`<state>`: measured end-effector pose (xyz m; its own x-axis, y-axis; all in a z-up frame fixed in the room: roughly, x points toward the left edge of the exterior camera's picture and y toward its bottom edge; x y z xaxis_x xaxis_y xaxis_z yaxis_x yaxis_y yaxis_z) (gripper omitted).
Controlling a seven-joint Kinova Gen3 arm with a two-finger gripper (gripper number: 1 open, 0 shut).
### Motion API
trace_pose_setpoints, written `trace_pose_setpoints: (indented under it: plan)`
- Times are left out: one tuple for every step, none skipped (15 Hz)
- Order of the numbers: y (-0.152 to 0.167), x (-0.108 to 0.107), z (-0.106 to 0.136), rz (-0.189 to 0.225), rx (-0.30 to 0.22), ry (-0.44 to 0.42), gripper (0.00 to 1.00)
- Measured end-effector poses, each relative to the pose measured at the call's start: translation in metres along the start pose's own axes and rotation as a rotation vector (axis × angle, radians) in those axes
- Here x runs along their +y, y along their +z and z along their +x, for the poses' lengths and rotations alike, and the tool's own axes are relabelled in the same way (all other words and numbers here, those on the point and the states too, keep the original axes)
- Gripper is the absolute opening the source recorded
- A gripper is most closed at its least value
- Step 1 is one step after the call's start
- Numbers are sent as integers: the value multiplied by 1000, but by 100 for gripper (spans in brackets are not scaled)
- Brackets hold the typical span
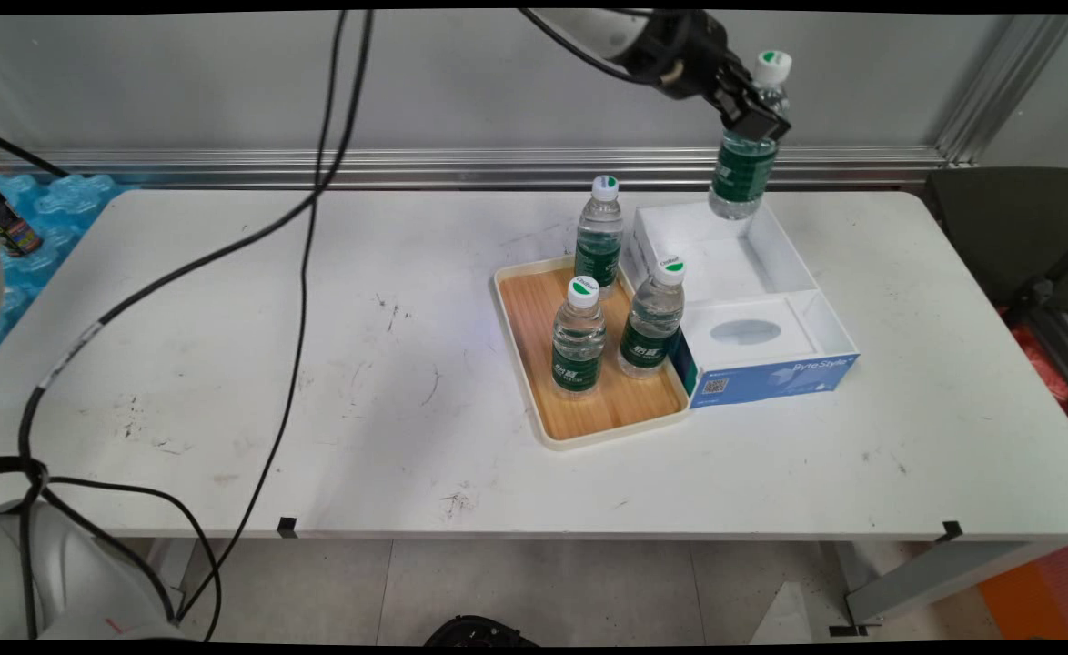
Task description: Place the picked object on the tray
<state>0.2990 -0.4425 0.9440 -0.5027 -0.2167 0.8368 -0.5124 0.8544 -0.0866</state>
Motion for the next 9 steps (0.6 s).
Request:
trace_pose_setpoints:
  plan:
    - [-6,0,0,-2,-3,-3,0]
    - [-13,1,-1,-4,-8,-7,0]
    - [-20,1,-2,-7,-14,-11,0]
    - [-27,3,-4,-11,-21,-15,0]
    - [-35,5,-8,-17,-28,-18,0]
    - [-41,7,-11,-23,-35,-19,0]
    - [-48,9,-15,-29,-43,-18,0]
    - [-55,11,-20,-35,-50,-16,0]
    - [-60,13,-24,-40,-56,-13,0]
